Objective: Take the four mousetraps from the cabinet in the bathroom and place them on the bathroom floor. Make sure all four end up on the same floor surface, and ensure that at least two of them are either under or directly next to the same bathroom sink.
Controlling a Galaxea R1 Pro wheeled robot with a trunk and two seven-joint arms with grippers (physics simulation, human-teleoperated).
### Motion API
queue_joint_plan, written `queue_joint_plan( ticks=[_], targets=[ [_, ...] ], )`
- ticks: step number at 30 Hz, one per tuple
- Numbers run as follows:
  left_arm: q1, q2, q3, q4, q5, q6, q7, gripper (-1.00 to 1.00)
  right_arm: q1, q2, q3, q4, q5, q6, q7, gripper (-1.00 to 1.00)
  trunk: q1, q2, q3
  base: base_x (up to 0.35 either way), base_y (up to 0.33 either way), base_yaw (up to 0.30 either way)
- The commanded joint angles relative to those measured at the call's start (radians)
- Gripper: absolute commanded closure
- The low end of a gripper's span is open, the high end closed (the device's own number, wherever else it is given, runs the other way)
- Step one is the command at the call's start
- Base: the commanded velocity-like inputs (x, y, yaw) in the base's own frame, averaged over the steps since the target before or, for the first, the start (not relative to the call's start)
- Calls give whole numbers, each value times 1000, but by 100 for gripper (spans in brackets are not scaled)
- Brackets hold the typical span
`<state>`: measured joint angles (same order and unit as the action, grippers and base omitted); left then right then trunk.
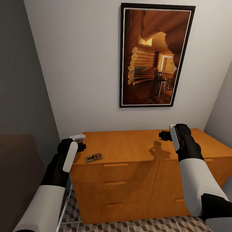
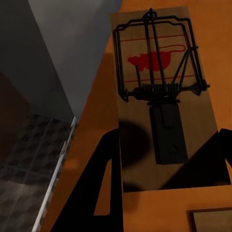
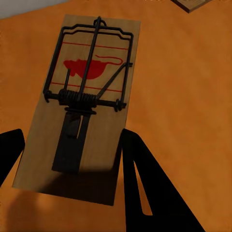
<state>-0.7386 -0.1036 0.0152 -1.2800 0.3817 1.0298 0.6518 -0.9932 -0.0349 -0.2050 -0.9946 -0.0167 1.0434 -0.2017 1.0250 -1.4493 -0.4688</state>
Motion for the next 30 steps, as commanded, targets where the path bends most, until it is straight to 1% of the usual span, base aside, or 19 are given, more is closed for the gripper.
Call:
queue_joint_plan(
  ticks=[1, 13, 21, 27, 30],
  targets=[
    [-1, -1, 1, -1, 10, 3, 8, 100, -1, 0, -1, -1, -5, 4, -2, 100, 0, -1, -1, 0, 0, 0],
    [-1, 0, 1, -1, 9, 3, 9, 100, -1, 1, -1, -4, -4, 4, -2, 100, 0, -1, -1, -22, 0, 0],
    [-1, -1, 0, -2, 9, 4, 9, 100, -1, 3, 0, -4, -2, 4, -3, 100, 0, -1, -1, -287, 0, 0],
    [-1, -2, 0, -2, 10, 4, 8, 100, 2, 11, 4, -4, 9, 4, -5, 100, 0, -1, -1, -338, 0, 0],
    [-1, -2, 0, -2, 10, 4, 8, 100, 5, 16, 5, -4, 11, -56, -6, 100, 0, -1, -1, -343, 0, 0]
  ],
)
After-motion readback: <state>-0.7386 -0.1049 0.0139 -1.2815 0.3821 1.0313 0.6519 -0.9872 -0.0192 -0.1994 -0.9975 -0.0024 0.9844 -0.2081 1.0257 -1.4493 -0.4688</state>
